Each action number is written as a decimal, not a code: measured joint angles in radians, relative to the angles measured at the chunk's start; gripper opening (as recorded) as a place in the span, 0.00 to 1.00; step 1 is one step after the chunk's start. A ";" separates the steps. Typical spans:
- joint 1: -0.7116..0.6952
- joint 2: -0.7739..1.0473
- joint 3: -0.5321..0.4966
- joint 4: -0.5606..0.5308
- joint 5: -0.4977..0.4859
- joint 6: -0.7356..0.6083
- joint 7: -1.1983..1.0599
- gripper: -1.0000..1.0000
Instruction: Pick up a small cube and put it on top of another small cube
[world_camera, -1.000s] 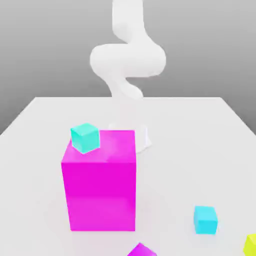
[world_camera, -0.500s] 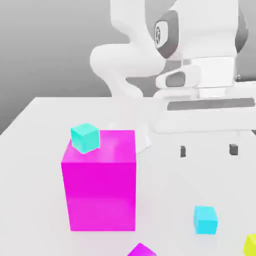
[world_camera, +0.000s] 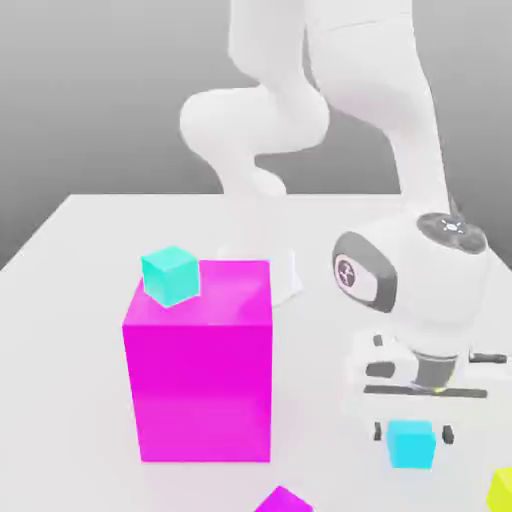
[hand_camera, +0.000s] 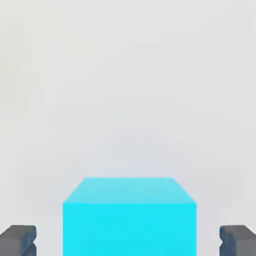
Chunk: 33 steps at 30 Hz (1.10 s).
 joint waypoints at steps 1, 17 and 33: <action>0.000 0.000 0.000 0.000 0.000 0.001 0.000 0.00; -0.196 -0.428 -0.008 -0.013 0.220 -0.374 -0.307 0.00; -0.411 -0.939 -0.251 -0.055 0.176 -0.867 -0.612 0.00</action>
